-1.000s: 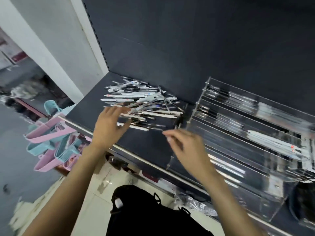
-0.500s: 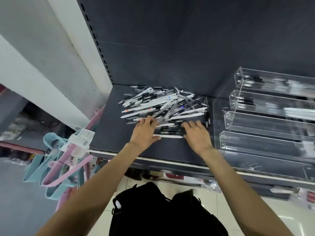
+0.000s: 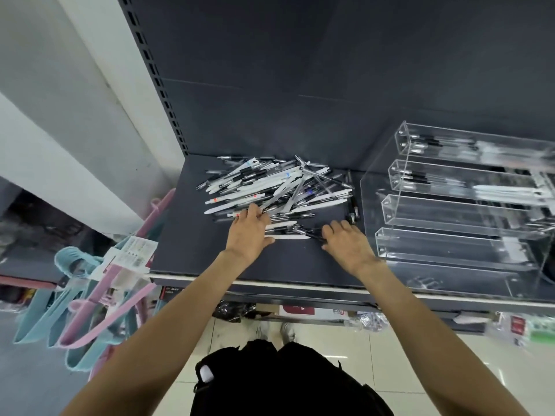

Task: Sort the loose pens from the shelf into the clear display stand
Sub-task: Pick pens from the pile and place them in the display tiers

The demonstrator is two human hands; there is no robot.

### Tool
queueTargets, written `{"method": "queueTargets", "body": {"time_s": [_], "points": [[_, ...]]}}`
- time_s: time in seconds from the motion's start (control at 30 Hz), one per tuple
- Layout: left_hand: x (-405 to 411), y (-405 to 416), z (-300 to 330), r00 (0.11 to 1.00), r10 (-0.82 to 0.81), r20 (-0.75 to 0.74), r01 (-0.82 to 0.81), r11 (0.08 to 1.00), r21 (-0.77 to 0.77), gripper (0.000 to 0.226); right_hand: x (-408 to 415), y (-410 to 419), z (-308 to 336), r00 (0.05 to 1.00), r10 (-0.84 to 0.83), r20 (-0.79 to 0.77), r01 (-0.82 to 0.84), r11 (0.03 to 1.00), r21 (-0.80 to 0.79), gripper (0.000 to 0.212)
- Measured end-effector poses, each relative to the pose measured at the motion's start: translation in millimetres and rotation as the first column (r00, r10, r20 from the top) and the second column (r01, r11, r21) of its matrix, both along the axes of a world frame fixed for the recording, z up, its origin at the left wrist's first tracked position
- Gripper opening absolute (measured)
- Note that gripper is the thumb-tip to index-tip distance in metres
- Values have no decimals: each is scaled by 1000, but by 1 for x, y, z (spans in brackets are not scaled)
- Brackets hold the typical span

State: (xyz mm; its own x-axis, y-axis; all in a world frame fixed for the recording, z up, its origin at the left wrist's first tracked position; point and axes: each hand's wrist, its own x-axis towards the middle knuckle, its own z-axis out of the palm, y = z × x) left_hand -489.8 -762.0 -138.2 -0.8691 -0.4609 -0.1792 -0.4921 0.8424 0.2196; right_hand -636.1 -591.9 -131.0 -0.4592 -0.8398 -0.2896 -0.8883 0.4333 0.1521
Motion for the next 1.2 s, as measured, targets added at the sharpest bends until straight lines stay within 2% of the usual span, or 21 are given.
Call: {"method": "queueTargets", "body": {"time_s": [0.13,0.3,0.43,0.53,0.6,0.83,0.9,0.97,1.0,1.03,1.07,1.1,1.13,1.17,1.2], "points": [[-2,2,2,999,-14,30,16,998,-55,41,1,-1,-3,1000,18,6,-18,1000,-22,32],[-1,6,3,996,-69,58,77,986,-150,41,-6,4,4,1000,26,4,-24,962,-271,22],[1,10,5,995,-89,46,96,978,-186,35,-8,-3,3,999,49,14,-42,940,-337,25],[-4,8,9,992,-76,101,86,991,-99,36,-10,-12,4,996,44,83,-17,954,-298,25],[-10,7,12,984,-75,160,86,995,-59,36,-13,-15,3,996,67,64,-49,968,-247,25],[-16,6,18,966,-47,254,69,995,-75,43,-22,-20,0,995,101,5,-100,985,-139,26],[-15,7,17,965,-59,254,81,994,-77,44,-23,-16,6,998,56,30,-49,980,-194,25],[-14,8,18,969,-64,237,75,996,-41,41,-22,-10,13,993,-37,108,73,936,-346,23],[-12,7,20,982,-36,186,28,999,46,38,-20,-7,17,975,-85,206,169,883,-438,20],[-10,7,24,993,32,115,-56,977,205,35,-16,-4,22,920,-123,372,310,810,-499,19],[-8,9,32,987,157,22,-151,885,441,30,-11,-2,28,803,-129,582,484,712,-509,18],[-7,13,41,946,322,-40,-206,694,690,25,-3,-1,38,625,-87,776,652,605,-458,16],[-6,19,52,882,467,-54,-188,456,870,22,4,-1,48,438,-13,899,771,520,-368,15],[-6,26,63,824,565,-47,-118,251,961,22,11,-1,56,297,71,952,829,475,-294,14],[-5,32,72,785,617,-46,-35,118,992,24,16,-1,64,221,123,968,847,468,-253,15]]}}
